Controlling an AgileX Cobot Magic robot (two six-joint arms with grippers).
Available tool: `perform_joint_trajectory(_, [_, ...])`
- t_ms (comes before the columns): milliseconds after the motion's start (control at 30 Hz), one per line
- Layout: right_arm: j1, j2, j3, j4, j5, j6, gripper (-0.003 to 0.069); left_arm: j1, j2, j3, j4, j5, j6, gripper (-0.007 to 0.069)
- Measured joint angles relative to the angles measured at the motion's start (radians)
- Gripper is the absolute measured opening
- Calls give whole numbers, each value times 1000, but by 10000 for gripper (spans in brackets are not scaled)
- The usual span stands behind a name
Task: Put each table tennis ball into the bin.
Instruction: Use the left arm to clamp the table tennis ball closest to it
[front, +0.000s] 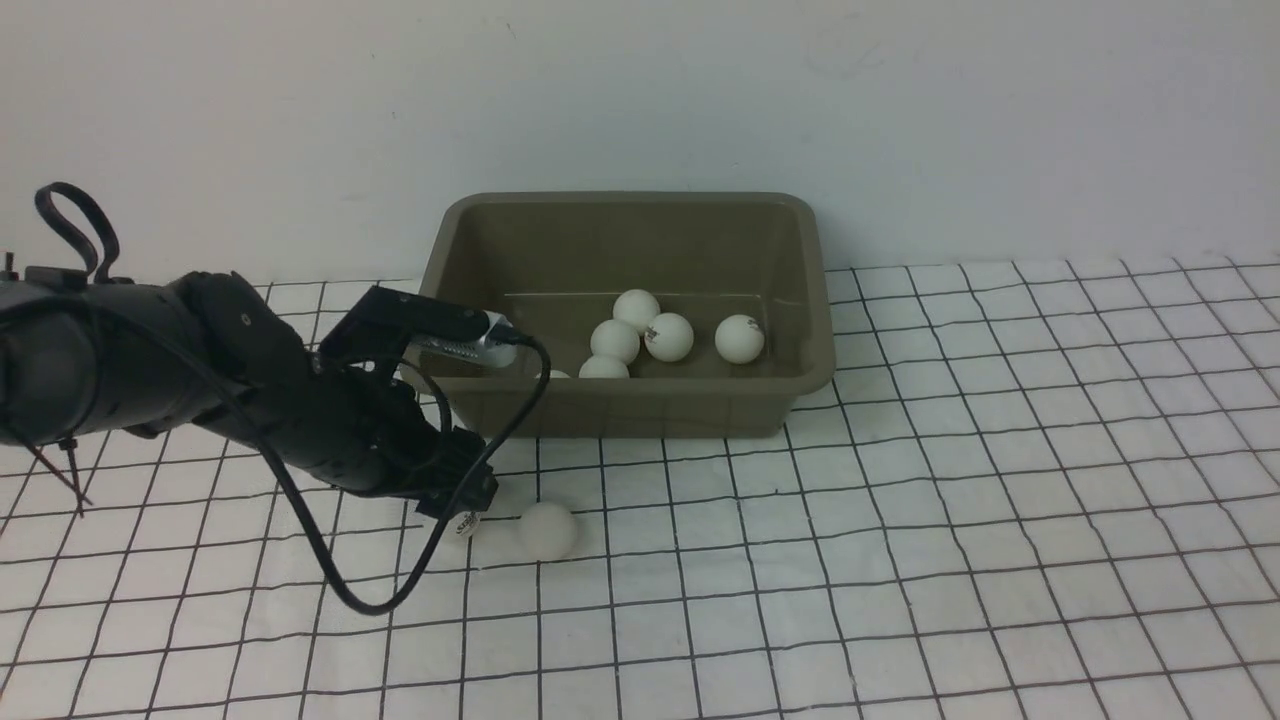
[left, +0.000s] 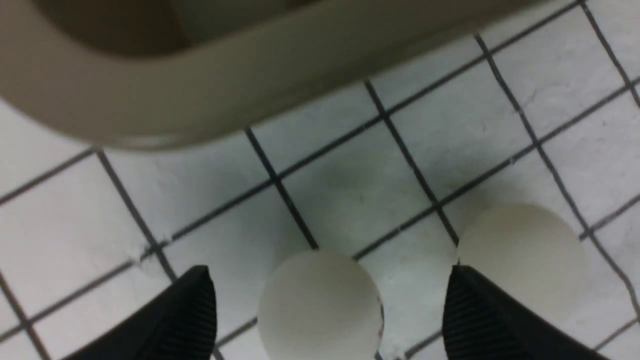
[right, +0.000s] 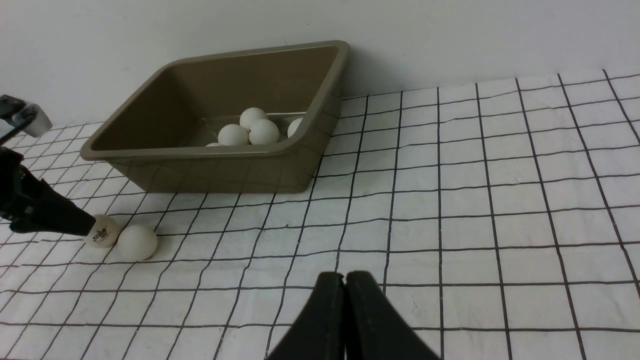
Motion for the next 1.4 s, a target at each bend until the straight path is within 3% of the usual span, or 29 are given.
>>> perform_joint_trajectory(700, [0,0,0,23,-2,0,-18,-1,86,-54,2,57,3,530])
perform_joint_trajectory(1000, [0,0,0,23,-2,0,-18,-1,86,-54,12,90,3,342])
perform_joint_trajectory(1400, [0,0,0,23,-2,0,-18,-1,79,-61,107,155,-88,341])
